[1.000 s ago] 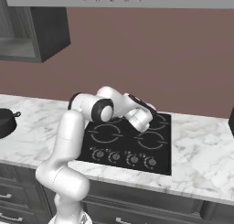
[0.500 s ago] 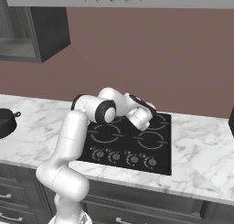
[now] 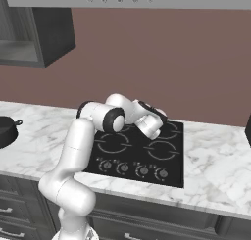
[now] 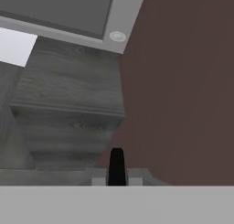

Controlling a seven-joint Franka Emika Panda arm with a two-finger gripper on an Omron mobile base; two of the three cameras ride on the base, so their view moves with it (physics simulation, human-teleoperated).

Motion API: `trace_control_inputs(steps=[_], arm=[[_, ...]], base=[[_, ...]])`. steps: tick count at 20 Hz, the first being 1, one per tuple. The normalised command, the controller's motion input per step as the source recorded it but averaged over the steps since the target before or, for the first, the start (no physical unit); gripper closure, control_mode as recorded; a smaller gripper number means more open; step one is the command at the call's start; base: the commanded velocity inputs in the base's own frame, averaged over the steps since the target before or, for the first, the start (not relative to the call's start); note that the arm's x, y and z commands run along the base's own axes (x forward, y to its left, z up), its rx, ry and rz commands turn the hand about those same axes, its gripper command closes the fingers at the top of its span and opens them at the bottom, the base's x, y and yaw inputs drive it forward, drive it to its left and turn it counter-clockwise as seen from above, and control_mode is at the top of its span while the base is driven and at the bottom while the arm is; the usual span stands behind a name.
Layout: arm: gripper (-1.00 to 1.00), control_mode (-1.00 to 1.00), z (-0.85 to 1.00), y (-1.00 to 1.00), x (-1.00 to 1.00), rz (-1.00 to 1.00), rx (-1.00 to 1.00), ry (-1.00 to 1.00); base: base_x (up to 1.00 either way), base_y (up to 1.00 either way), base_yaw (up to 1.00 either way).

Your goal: Pick the kettle from the cabinet and place it on a stove burner. Then pick the pot from the counter and place it on another stove burner. Finally, turn both burners on.

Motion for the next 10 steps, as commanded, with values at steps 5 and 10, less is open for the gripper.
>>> trace_control_inputs(steps=[5, 10], arm=[[-1.0, -1.0, -0.1, 0.0, 0.0, 0.01, 0.04, 0.0], [-1.0, -1.0, -0.14, 0.0, 0.0, 0.02, 0.03, 0.0]], base=[[0.0, 0.0, 0.0], [0.0, 0.0, 0.0]])
